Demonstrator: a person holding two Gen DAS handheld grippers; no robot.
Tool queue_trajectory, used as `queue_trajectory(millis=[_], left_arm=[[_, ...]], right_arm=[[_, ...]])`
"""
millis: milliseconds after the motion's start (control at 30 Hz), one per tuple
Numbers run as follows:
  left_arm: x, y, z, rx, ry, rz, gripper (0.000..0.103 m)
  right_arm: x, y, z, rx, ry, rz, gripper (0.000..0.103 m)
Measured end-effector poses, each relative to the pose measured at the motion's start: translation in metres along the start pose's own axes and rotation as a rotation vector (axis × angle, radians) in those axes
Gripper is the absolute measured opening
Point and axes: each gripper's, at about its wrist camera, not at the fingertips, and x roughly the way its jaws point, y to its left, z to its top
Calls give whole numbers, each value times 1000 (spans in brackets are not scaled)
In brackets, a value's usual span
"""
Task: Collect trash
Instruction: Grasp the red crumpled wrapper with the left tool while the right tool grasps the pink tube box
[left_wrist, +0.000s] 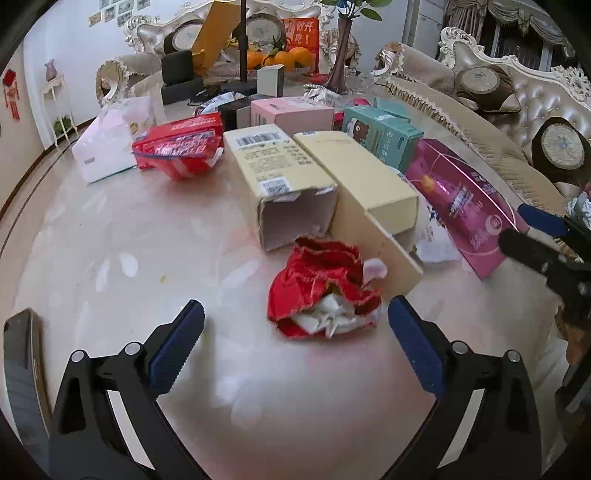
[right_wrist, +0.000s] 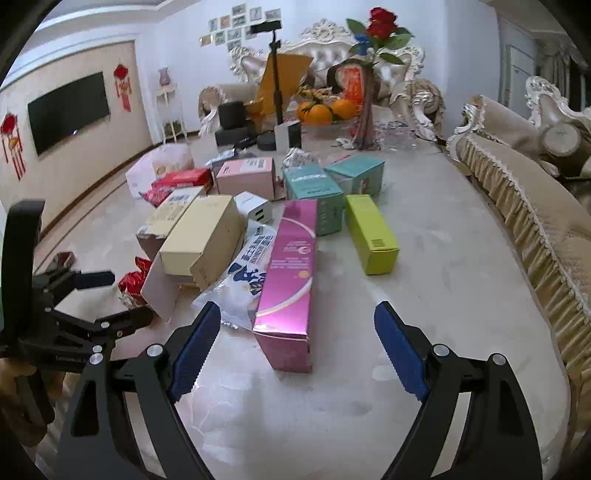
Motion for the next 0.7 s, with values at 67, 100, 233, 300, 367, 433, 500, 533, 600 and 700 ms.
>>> queue_trajectory(millis=[67,100,233,300,367,433,500,533,600,700], left_arm=[[2,-4,2,0,1,16,97],[2,-4,3,-6,0,22,97],[9,-2,6,-44,12,49,97],[9,-2,5,-38,11,58,96],[9,-3,6,-29,16,71,92],[9,-4,7,-14,23,92,86],[8,-2,9,-8,22,106,72],[8,-1,9,-8,21,106,71],[8,0,10,-8,15,110,62],[2,8,8,-59,-18,90,44]], right_arm=[[4,4,2,-24,7,-11,82],[7,5,4,-35,9,-17,82],[17,6,10,-64,23,-47,82],[21,5,10,-61,30,-52,81],[26,4,10,-62,43,-53,79],[30,4,8,-68,61,-59,68],[34,4,7,-69,76,-58,61],[36,5,7,-72,76,-59,60],[40,6,7,-78,78,-67,59],[38,2,5,-39,87,-41,26]])
